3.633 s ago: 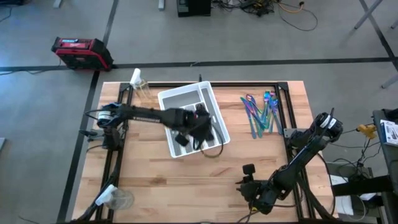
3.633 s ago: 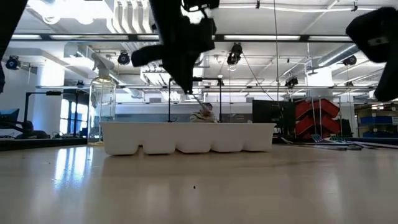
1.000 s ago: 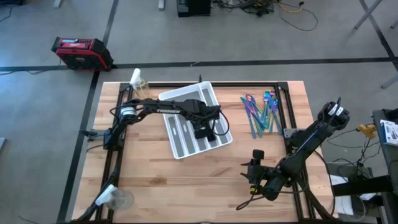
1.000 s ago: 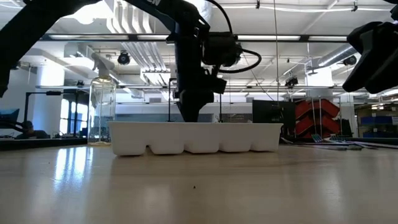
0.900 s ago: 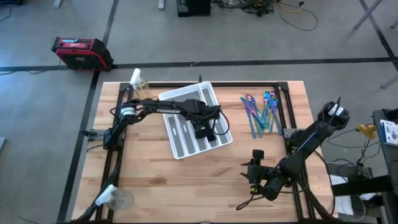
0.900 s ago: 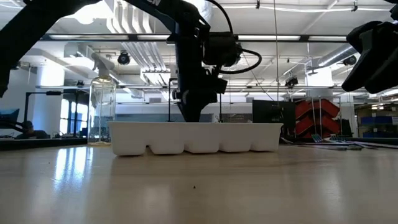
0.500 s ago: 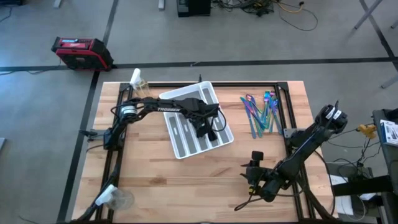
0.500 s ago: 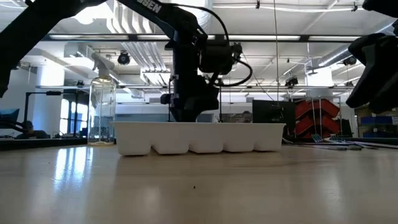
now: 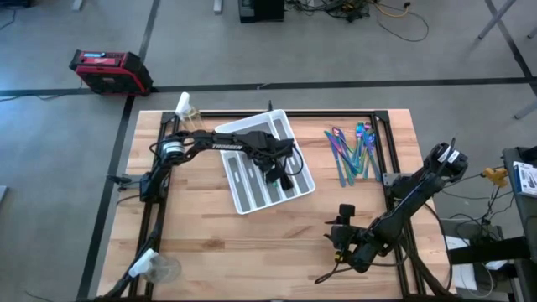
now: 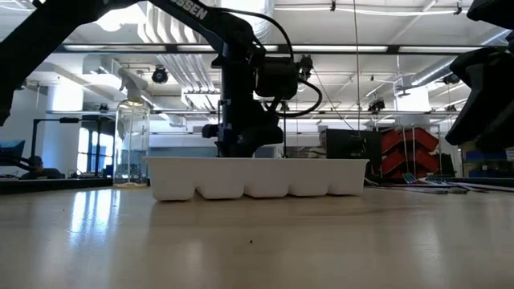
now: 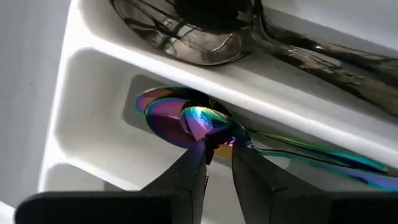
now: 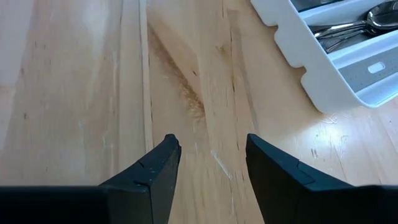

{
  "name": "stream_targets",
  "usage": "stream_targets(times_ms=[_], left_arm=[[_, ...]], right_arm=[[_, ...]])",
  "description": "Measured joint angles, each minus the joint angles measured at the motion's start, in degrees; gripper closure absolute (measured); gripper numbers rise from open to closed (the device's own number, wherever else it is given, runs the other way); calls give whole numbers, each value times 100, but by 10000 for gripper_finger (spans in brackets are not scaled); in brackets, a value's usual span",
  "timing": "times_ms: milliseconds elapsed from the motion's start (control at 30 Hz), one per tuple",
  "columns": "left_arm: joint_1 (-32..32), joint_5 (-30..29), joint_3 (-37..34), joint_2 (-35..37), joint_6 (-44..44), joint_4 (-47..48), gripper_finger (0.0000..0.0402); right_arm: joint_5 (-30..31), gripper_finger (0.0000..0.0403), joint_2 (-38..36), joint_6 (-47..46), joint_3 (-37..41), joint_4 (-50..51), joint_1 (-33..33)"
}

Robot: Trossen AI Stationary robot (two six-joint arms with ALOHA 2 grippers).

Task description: Sort silverware

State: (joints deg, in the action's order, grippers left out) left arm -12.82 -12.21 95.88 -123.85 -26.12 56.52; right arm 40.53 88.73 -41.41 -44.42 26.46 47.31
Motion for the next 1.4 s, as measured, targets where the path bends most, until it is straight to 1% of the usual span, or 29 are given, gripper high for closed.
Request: stream_targets(times_ms=[133, 267, 300, 400, 433, 567, 733, 800, 900, 967, 1033, 1100, 1167, 1300, 1400], left_arm=[[11, -31, 30, 13, -160, 3, 338], [39, -459, 74, 24, -361, -9, 338], [40, -438, 74, 26, -453, -5, 338], [76, -13, 42, 24, -624, -22, 339], [107, 32, 23, 24, -647, -48, 339], [210, -73, 4, 24, -746, -149, 336], [167, -186, -80, -22, -767, -268, 324], [146, -437, -81, -40, -661, -260, 318], [128, -1394, -90, -32, -477, -102, 313], [131, -1842, -48, 66, -550, 130, 314], [165, -2092, -16, 216, -712, 156, 319], [225, -2071, 0, 335, -890, 138, 323], [279, -1897, 0, 355, -1047, 128, 325], [289, -1369, -2, 254, -1252, 89, 327], [276, -1281, -3, 115, -1258, 49, 327]], right_arm=[[6, 239, 0, 5, 0, 0, -11], [14, 234, 0, 37, 0, -2, -22], [15, 233, 0, 39, 0, -2, -22], [15, 231, 0, 25, 0, -2, -22], [15, 231, 0, 17, 0, 0, -23], [100, 230, 0, 28, 0, -2, -24], [151, 227, 0, -3, 0, -12, -22], [151, 228, 16, -51, 0, -15, -22], [151, 228, 57, -57, 0, -17, -22], [149, 226, 82, -55, 0, -9, -22], [149, 225, 105, -51, -2, -3, -22], [151, 224, 120, -10, -2, 2, -36], [154, 225, 144, 4, -2, 5, -37], [164, 224, 215, 7, -2, 4, -61], [162, 224, 285, 1, -2, 3, -61]])
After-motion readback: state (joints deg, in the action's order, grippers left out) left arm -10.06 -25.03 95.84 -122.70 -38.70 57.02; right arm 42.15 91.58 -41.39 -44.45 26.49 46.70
